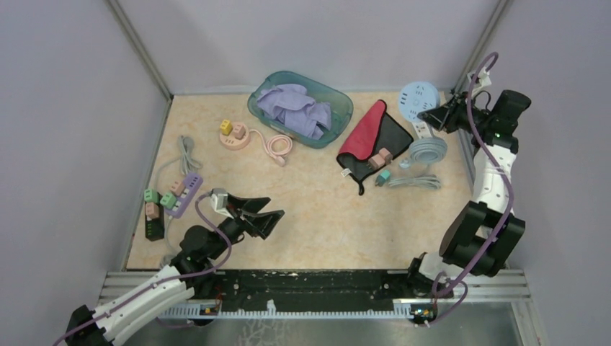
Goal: Pull the plug off the socket
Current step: Place the socket at the center of the board.
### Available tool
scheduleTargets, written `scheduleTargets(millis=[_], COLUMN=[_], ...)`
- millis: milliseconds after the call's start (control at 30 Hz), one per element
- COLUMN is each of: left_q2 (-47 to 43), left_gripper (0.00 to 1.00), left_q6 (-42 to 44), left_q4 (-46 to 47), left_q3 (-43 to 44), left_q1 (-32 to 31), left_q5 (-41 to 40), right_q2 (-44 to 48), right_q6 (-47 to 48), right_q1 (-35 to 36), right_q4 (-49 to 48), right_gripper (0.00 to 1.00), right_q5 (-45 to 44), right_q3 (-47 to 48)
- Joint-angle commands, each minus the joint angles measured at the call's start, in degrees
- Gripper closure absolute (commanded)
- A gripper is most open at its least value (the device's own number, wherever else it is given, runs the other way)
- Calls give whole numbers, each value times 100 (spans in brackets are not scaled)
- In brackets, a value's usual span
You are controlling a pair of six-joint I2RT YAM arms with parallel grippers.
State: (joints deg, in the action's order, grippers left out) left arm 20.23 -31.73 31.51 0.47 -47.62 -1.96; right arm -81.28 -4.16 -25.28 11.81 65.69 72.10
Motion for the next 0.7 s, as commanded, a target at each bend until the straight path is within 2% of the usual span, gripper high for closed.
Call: scheduleTargets(millis=[0, 167, 400, 533, 667], left_q2=[-69, -80, -120, -177, -211], left_gripper=[0, 0, 0, 0, 0], left_q6=[-80, -141, -215, -258, -298], left_q4=[-69, -118, -275, -357, -411], left_q3=[-122, -135, -117, -104, -83], left_q1=[7, 7, 9, 7, 7], left_q5=[116, 99, 77, 75, 79], right_q2=[-210, -611, -1268, -2082, -2891], right_q6=[-608, -274, -77, -80, 143], right_q1=[39, 211, 505, 622, 739], right_q4=[-791, -304, -187, 59, 763], right_gripper=[100, 100, 100, 100, 100], right_q5=[-238, -688, -1066, -1112, -1201], right_q3=[529, 750, 867, 1207, 1965])
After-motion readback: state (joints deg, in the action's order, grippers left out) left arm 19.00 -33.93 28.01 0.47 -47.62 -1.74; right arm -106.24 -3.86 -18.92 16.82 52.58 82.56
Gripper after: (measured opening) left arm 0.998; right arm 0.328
